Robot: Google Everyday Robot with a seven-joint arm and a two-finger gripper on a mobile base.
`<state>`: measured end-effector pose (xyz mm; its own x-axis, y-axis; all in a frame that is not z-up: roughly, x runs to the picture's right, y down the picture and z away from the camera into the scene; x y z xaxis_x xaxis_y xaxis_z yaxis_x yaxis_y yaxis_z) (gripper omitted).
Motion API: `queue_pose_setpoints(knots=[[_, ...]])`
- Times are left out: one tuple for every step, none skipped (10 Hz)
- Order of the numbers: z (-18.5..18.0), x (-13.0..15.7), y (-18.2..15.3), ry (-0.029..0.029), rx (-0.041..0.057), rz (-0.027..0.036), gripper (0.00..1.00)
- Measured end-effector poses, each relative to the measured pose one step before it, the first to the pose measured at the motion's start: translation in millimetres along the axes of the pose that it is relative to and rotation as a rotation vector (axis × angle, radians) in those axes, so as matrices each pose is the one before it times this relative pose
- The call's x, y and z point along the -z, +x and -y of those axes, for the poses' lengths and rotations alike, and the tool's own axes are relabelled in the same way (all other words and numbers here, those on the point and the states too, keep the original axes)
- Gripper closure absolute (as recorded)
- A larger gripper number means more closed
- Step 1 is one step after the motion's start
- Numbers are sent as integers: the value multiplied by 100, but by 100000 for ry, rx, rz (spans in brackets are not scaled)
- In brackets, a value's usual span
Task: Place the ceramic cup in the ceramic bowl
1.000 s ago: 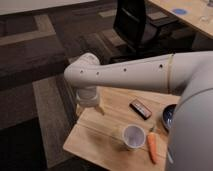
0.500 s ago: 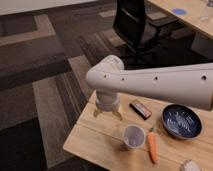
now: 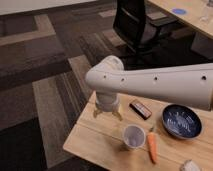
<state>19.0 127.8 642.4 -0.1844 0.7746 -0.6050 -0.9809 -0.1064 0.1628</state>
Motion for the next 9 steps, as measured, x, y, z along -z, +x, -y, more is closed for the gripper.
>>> queue_pose_setpoints(knots=[[431, -159, 463, -118, -2491, 904, 35], [829, -160, 655, -55, -3253, 969, 35], [859, -87, 593, 319, -1714, 170, 35], [517, -90, 198, 96, -625, 63, 35], [957, -180, 265, -1071, -1865, 0, 35], [542, -171, 94, -1081, -724, 100, 35], [573, -272, 229, -1079, -647, -212, 35], [782, -625, 409, -1053, -709, -806, 35], [724, -866, 405, -107, -99, -1204, 35]])
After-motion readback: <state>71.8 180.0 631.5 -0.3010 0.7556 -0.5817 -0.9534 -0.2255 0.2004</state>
